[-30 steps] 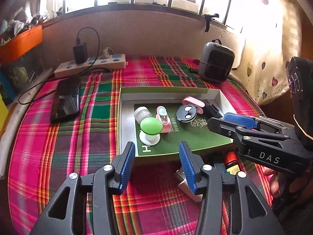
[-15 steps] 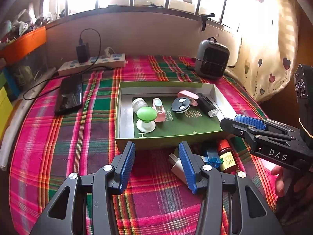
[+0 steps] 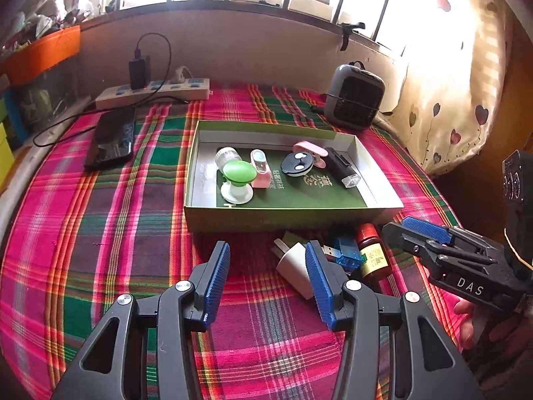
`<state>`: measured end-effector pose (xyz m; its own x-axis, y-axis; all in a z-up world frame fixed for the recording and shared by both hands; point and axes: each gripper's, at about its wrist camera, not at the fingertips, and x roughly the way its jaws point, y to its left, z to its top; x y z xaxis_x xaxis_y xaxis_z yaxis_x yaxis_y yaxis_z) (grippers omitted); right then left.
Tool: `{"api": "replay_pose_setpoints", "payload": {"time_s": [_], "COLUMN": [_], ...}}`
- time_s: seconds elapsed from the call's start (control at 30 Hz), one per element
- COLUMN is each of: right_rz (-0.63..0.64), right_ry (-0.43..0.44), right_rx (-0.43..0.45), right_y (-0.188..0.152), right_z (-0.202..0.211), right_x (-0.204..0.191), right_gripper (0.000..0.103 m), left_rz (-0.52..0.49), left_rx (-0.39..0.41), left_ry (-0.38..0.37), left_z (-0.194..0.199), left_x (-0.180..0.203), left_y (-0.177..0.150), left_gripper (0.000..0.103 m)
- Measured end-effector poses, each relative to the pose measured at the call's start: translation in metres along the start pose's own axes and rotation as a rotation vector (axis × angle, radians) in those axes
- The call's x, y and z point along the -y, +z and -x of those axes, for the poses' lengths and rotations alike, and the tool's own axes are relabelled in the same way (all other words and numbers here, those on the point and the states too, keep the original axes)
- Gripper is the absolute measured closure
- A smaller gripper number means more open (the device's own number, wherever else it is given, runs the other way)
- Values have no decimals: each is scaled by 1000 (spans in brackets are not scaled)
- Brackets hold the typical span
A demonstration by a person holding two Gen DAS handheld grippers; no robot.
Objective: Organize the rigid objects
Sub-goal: 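Withdraw both grippers from the tray toward the white plug and brown bottle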
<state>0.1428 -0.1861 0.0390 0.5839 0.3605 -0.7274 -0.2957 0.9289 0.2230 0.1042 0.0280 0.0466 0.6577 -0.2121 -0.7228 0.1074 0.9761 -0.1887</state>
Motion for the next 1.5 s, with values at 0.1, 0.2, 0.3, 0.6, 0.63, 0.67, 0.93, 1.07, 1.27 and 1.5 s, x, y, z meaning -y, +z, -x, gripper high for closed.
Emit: {"api": "replay_pose_setpoints", "payload": {"time_s": [0.1, 0.2, 0.3, 0.6, 0.63, 0.67, 0.93, 1.07, 1.27, 1.5], "right_rz": [-2, -12, -11, 25, 25, 26, 29, 18, 33, 65], "right_ry": [3, 7, 13, 6, 6, 5, -42, -47, -48, -52], "right_rx": [-13, -21, -35, -58, -61, -62, -65, -72, -83, -91], "right_y": [-7, -11, -14, -17, -18, -18, -18, -18, -18, -17], "right_z": [-1, -3, -7, -16, -17, -17, -18, -20, -24, -29], "right_x": [0, 0, -2, -10, -10, -10, -4, 1, -1, -4], "right_gripper": [55, 55, 54, 54, 54, 54, 54, 54, 54, 54], "left_rz": [1, 5, 14, 12, 7, 2, -7, -19, -9, -3], "left_rx": [-10, -15, -26, -63, -62, -65, -94, -108, -111, -124], "left_ry": [-13, -29, -36, -64, -65, -65, -34, -16, 3, 26], "left_z": [-2, -4, -7, -18, -19, -20, -30, -33, -34, -39], "left_x": [4, 7, 9, 18, 19, 20, 20, 20, 14, 9], "left_y": [-3, -4, -5, -9, -8, -8, -11, -12, -13, -12], "left_gripper": [55, 55, 55, 54, 54, 54, 54, 54, 54, 54]}}
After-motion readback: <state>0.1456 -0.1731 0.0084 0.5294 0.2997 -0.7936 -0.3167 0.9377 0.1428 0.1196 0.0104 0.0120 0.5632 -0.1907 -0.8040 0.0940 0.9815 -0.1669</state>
